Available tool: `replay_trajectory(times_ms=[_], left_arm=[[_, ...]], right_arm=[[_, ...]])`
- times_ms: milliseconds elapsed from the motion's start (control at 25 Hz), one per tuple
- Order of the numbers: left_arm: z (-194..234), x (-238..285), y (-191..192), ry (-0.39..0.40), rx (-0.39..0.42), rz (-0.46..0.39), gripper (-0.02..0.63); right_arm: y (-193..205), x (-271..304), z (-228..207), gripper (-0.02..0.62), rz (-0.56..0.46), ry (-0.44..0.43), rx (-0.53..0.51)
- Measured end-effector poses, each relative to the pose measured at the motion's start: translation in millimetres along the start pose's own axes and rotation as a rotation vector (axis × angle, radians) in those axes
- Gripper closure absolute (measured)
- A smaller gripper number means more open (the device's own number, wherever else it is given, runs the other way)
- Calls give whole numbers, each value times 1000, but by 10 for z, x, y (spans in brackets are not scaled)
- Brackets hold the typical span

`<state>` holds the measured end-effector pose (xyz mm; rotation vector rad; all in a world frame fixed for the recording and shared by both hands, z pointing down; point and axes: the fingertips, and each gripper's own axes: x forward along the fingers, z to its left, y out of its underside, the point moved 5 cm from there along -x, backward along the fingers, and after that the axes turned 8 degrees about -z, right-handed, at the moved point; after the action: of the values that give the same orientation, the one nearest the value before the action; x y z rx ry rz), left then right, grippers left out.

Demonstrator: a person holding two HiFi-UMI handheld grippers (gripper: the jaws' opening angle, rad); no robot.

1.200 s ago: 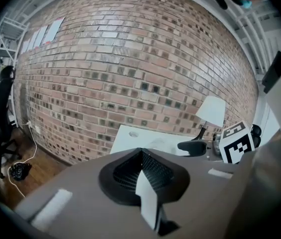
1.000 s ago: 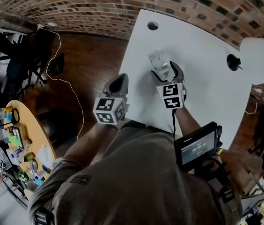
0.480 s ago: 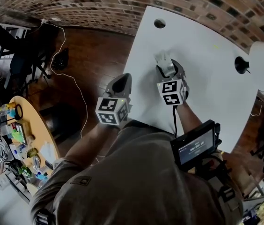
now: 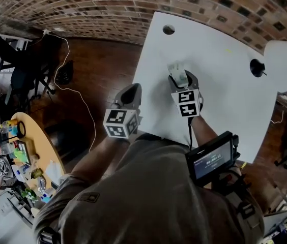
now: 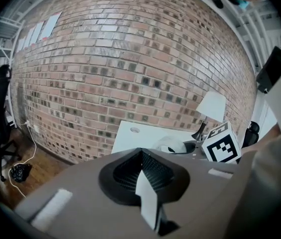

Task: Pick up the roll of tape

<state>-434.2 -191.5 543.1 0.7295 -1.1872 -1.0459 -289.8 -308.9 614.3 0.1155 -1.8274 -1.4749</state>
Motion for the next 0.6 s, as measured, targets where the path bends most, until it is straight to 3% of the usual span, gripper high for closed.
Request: replay_trajectory(times_ms=[360, 600], left_arm=[[-169, 61, -119, 131, 30, -23, 604], [-415, 115, -210, 277, 34, -41, 604]], right_arm=[[-36, -465, -89, 361, -31, 111, 77], [-233, -940, -128, 360, -89, 238, 114]])
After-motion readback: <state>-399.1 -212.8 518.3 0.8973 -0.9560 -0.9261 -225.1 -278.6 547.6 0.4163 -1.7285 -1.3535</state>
